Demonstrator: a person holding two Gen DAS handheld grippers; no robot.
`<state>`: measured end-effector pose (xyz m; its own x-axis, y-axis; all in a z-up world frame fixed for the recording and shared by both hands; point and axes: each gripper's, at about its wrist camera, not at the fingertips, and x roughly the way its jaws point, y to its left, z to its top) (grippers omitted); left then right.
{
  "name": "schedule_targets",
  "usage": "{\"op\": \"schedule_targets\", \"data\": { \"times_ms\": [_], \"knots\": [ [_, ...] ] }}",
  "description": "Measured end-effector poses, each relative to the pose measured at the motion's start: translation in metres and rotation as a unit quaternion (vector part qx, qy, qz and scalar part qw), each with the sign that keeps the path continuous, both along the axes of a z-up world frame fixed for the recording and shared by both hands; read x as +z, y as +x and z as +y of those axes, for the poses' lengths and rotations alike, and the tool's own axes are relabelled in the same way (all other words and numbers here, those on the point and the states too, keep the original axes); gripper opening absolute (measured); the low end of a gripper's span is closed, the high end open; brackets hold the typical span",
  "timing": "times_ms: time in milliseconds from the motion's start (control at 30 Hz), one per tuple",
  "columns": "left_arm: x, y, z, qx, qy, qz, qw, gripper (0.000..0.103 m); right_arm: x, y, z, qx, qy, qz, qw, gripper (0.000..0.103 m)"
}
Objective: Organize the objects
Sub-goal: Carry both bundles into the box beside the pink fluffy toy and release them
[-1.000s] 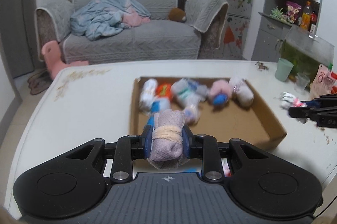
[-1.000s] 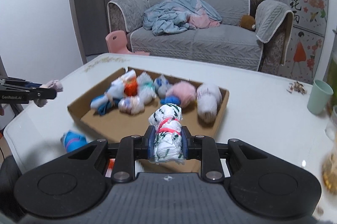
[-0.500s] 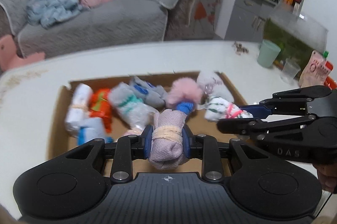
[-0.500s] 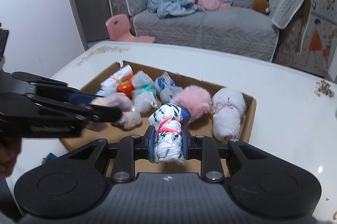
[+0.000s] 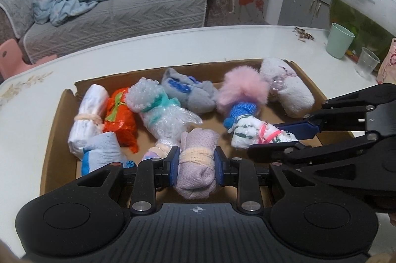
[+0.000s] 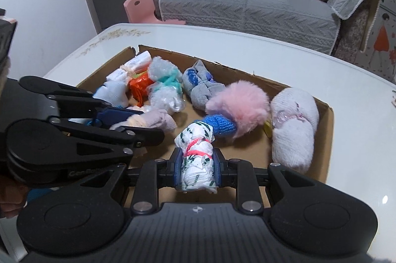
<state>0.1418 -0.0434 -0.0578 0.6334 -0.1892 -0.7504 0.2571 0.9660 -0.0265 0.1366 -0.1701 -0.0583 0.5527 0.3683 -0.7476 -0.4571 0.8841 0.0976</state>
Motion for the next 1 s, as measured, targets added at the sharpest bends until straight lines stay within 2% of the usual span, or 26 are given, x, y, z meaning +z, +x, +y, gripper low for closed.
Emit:
{"op": "schedule_targets", "data": {
  "times_ms": [233, 533, 800, 867, 1000],
  "knots": [
    [-0.003, 0.001, -0.002, -0.003, 0.023, -0.011, 0.9997, 0.037, -0.009, 0.001, 0.006, 0.023, -0.024, 0.004, 0.999, 0.023],
    [-0.003, 0.003, -0.004, -0.006, 0.033, -0.010, 0.9994, 0.040, -0.010, -0.006, 0.015, 0.051, -0.058, -0.003, 0.997, 0.025],
    [-0.005, 0.003, -0.003, -0.004, 0.041, -0.012, 0.9991, 0.057, -0.010, -0.013, 0.019, 0.073, -0.080, -0.022, 0.994, 0.026],
    [-0.004, 0.003, -0.001, 0.002, 0.041, -0.012, 0.9991, 0.067, -0.009, -0.014, 0.020, 0.079, -0.083, -0.023, 0.993, 0.026],
    [-0.002, 0.002, 0.002, 0.005, 0.036, -0.011, 0.9993, 0.075, -0.009, -0.011, 0.020, 0.085, -0.083, -0.023, 0.993, 0.027]
  ]
}}
